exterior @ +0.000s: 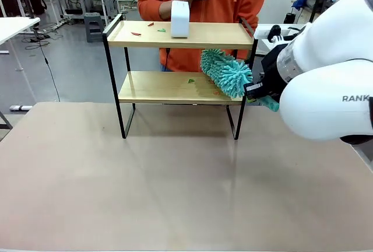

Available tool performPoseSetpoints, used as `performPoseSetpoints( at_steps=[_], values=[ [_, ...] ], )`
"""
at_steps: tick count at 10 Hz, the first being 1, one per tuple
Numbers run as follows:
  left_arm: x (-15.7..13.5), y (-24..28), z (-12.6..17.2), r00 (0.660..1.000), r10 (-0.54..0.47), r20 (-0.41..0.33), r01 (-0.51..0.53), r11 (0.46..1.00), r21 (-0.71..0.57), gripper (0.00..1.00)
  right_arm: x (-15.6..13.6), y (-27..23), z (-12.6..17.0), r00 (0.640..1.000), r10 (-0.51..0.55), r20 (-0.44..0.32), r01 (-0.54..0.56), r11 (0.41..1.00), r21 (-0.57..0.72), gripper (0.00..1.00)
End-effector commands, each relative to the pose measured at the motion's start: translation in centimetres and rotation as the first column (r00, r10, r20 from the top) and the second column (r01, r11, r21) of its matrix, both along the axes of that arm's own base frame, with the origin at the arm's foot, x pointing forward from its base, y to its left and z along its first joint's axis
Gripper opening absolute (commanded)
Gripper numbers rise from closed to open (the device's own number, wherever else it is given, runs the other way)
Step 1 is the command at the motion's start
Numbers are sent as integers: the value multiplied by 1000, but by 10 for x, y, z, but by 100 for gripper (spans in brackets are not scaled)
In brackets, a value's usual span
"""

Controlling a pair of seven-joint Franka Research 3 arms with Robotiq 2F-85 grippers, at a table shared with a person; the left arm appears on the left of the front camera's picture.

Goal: Clean the shelf.
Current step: Clean the specific tier of the Shelf with the Duster once objects are removed.

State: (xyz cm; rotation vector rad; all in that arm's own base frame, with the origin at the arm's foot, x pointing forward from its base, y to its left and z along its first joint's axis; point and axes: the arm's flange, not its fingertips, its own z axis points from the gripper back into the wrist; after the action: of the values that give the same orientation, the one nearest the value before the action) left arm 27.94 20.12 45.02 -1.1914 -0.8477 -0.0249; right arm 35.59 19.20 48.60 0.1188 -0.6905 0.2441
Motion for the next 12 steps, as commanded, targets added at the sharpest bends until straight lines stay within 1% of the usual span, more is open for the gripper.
performPoseSetpoints(
  at_steps=[1, 3, 4, 6, 7, 8, 9, 11, 12],
  values=[
    [1, -3, 1, 1000, 2, 31, -2, 1000, -5, 100, -18, -2, -21, 998, -47, 46, 47, 999, -5, 13],
    [1, -3, 1, 1000, 2, 31, -2, 1000, -5, 100, -18, -4, -22, 999, -39, 24, 39, 999, 0, 13],
    [1, -3, 1, 1000, 2, 31, -2, 1000, -5, 100, -18, -3, -26, 999, -46, 1, 46, 999, 7, 13],
    [1, -3, 1, 1000, 2, 31, -2, 1000, -5, 100, -19, 1, -32, 999, -34, -41, 36, 999, 37, 13],
    [1, -3, 1, 1000, 2, 31, -2, 1000, -5, 100, -20, 1, -33, 997, -19, -74, 23, 998, 60, 13],
    [1, -3, 1, 1000, 2, 31, -2, 1000, -5, 100, -22, 2, -34, 994, 8, -107, 1, 996, 86, 13],
    [1, -3, 1, 1000, 2, 31, -2, 1000, -5, 100, -24, 3, -35, 992, 33, -123, -19, 993, 114, 13],
    [1, -3, 1, 1000, 2, 31, -2, 1000, -5, 100, -28, 10, -34, 977, 136, -164, -103, 976, 194, 13],
    [1, -3, 1, 1000, 2, 31, -2, 1000, -5, 100, -31, 14, -35, 962, 193, -191, -151, 965, 216, 13]
  ],
)
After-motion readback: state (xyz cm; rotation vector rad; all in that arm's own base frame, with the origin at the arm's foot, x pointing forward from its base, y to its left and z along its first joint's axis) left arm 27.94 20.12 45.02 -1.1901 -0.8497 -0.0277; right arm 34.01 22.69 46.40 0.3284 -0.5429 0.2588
